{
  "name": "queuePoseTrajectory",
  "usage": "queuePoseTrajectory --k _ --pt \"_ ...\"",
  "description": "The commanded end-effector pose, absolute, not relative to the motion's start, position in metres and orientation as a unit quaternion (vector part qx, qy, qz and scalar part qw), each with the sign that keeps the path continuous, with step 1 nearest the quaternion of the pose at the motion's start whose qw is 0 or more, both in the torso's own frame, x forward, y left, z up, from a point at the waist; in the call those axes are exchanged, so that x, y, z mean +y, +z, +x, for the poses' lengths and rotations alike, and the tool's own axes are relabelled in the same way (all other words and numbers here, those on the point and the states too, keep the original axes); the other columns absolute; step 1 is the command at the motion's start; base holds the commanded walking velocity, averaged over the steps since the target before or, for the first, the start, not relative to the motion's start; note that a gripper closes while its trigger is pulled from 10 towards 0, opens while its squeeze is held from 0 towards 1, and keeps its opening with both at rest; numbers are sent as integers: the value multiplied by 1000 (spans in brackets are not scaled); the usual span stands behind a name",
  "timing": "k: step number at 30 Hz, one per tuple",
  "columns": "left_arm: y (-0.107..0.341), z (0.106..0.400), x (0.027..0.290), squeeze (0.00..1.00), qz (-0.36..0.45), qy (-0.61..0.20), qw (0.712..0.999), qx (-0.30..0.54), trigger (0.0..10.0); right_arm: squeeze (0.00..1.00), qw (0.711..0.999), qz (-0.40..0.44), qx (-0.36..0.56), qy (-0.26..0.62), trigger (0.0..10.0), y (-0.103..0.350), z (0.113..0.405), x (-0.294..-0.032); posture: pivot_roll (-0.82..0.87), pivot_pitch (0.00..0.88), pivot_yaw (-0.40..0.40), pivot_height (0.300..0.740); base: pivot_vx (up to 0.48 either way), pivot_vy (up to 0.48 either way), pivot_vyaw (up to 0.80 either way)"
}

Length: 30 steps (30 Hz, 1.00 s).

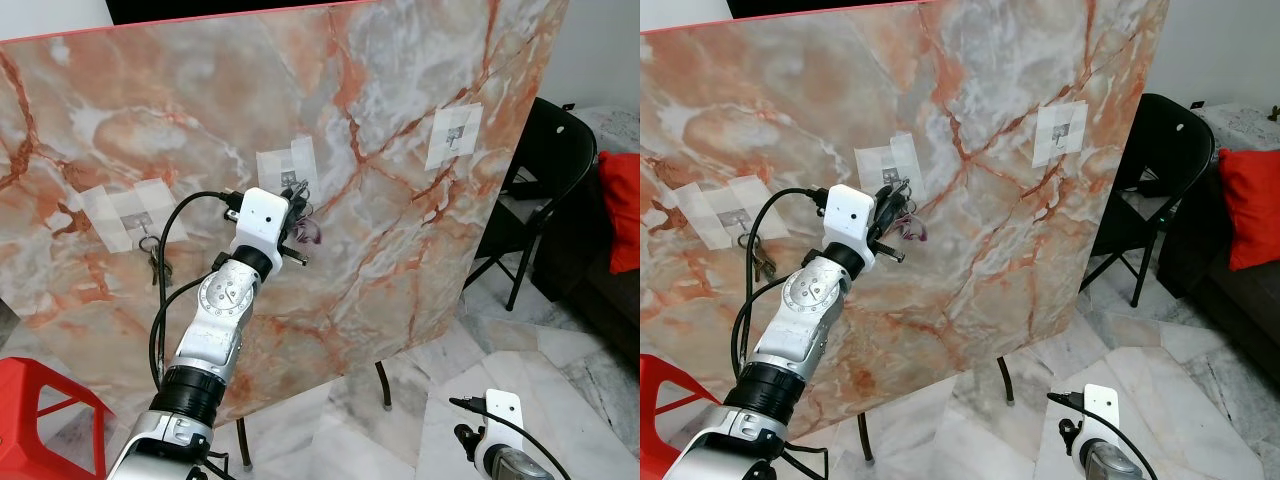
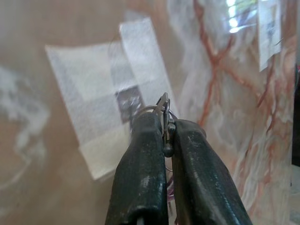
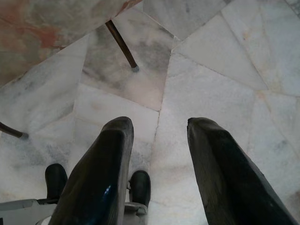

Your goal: Hang keys on a hook

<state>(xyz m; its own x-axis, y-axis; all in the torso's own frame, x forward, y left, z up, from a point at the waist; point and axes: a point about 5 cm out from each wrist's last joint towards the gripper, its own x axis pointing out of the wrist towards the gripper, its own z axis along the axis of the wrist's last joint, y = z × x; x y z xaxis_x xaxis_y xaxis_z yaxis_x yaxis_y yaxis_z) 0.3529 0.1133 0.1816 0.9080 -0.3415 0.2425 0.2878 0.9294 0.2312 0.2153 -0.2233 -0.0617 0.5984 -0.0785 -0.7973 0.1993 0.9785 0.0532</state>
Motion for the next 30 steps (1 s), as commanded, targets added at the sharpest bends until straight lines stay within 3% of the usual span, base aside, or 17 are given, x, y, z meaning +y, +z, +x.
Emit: queuePoseTrajectory --k 1,30 --pt "194 357 115 0 102 -152 970 -162 10000 0 892 73 439 -80 10000 -60 218 -223 45 0 -3 740 0 0 0" --pt "181 325 112 0 97 -203 960 -168 10000 0 892 72 439 -78 10000 -60 219 -222 53 0 -8 740 0 0 0"
